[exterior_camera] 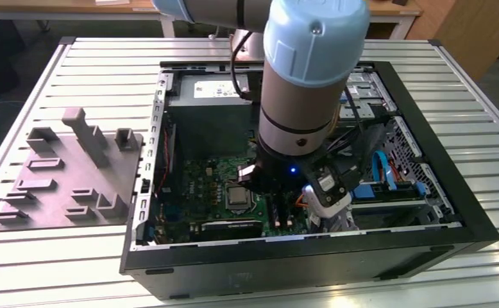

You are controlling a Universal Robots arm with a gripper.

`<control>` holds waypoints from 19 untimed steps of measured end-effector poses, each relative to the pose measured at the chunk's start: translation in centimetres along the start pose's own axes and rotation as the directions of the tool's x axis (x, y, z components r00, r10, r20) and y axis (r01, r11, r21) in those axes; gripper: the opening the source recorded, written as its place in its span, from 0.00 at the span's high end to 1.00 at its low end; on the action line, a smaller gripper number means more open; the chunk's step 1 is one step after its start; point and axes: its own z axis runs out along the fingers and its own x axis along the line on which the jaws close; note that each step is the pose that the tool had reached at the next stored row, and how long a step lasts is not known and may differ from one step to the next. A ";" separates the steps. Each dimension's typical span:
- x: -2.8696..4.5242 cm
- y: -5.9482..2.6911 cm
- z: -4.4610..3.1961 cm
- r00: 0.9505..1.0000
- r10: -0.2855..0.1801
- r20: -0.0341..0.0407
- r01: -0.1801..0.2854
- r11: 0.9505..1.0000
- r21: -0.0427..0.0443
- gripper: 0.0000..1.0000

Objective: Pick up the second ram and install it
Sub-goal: 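Press down the second ram until it locks into place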

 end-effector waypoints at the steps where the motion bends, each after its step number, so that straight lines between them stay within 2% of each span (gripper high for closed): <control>1: -0.01 0.02 -0.36 1.000 0.000 0.000 0.000 1.000 0.001 0.90; 6: -0.07 0.13 -2.44 1.000 0.000 0.000 0.000 1.000 0.006 0.90; 8: -0.08 0.16 -3.00 1.000 0.000 0.000 0.000 1.000 0.010 0.90; 14: -0.08 0.24 -3.14 1.000 0.000 0.000 0.000 1.000 0.012 0.90; 19: -0.07 1.81 -3.03 1.000 0.000 0.000 0.000 1.000 0.012 0.90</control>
